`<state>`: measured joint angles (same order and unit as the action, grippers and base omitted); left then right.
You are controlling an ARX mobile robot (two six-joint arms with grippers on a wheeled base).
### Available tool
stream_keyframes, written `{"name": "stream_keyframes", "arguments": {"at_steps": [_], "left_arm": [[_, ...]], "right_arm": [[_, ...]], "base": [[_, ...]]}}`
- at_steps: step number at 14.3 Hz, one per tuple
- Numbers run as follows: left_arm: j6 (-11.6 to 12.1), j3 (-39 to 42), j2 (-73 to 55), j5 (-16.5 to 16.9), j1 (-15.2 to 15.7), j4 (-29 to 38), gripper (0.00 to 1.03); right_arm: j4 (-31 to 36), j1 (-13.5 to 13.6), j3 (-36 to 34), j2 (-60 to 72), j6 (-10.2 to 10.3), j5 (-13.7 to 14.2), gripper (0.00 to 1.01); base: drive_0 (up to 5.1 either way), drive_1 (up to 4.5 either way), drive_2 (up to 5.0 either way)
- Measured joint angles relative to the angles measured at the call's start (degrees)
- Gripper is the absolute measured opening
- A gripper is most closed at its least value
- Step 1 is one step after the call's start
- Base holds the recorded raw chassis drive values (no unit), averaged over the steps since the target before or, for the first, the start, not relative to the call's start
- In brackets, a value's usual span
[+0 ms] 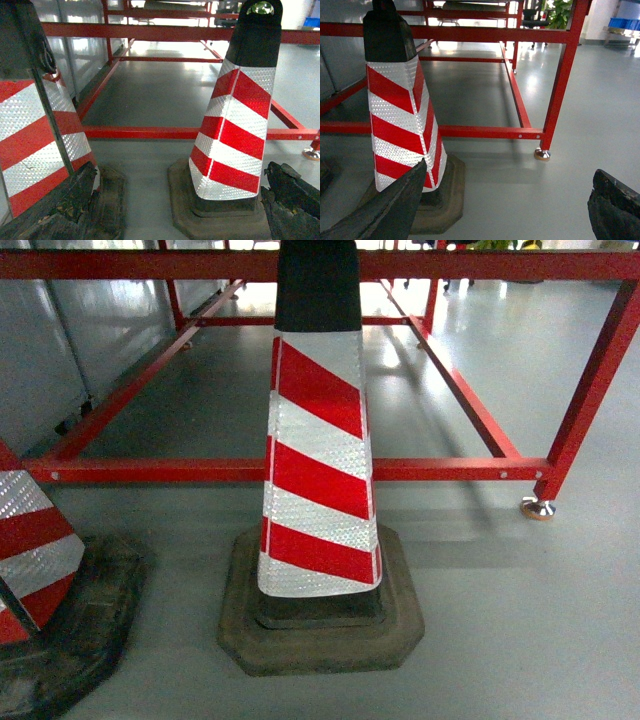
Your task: Sort blue parts and orange caps into right shelf containers
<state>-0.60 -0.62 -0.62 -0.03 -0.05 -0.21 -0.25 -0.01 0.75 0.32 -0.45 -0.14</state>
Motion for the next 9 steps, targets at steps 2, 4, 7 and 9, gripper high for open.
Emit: {"name": "stream_keyframes", "arguments": {"at_steps": [2,4,7,9], "left_arm": [[0.0,0.0,0.0,0.0,0.0,0.0,0.98],[0.0,0.0,0.0,0.0,0.0,0.0,0.98],[0.0,0.0,0.0,0.0,0.0,0.0,0.98],[0.0,0.0,0.0,0.0,0.0,0.0,0.98]], "right_arm": [[0.0,0.0,0.0,0.0,0.0,0.0,0.98],[0.0,0.0,0.0,0.0,0.0,0.0,0.98],[0.0,0.0,0.0,0.0,0.0,0.0,0.98],[0.0,0.0,0.0,0.0,0.0,0.0,0.98]], "base": [[0.0,0.00,0.0],[0.0,0.00,0.0],[0.0,0.00,0.0],[0.0,0.00,0.0]]}}
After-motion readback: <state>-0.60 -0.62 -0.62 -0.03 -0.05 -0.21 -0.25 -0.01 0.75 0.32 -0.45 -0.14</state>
